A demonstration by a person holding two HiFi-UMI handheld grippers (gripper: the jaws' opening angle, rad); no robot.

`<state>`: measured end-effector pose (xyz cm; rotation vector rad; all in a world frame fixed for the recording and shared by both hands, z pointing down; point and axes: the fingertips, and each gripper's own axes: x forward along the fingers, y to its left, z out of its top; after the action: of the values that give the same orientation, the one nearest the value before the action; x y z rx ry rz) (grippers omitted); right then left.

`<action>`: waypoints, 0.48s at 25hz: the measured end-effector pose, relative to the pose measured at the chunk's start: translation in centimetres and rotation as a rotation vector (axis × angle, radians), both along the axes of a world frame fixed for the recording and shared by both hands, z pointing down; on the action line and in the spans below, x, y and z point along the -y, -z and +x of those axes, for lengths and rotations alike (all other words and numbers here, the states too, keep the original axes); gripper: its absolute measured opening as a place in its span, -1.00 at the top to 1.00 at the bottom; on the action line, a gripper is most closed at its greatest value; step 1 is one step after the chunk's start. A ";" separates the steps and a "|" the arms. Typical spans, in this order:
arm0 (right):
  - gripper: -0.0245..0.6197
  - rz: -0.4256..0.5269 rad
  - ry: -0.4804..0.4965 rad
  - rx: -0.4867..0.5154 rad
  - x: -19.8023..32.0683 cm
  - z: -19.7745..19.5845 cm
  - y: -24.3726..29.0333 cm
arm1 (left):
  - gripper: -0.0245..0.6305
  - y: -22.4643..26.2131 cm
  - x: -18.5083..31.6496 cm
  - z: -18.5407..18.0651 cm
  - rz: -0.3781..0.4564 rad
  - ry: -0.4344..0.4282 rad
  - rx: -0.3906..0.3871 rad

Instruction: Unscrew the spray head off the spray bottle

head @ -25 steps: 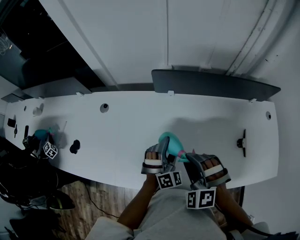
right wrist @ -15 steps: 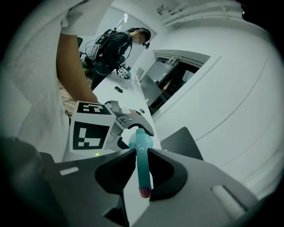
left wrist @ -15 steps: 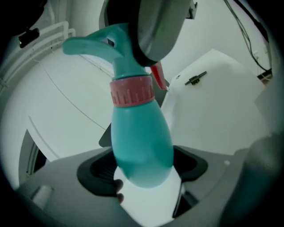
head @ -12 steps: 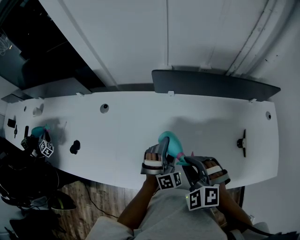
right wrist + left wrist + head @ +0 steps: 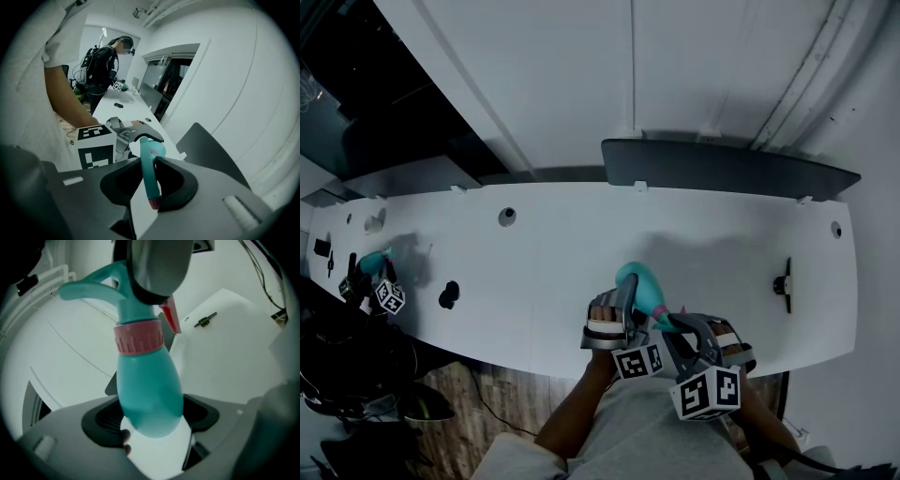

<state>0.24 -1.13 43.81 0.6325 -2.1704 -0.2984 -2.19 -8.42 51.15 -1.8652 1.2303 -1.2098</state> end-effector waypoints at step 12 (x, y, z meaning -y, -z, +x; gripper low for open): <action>0.65 -0.020 -0.014 0.008 0.3 0.0 0.0 | -0.22 -0.4 0.1 0.1 -0.028 0.001 -0.010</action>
<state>0.29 -1.40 43.82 0.6383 -2.1731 -0.2675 -2.11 -8.47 51.53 -1.8927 1.2260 -1.2261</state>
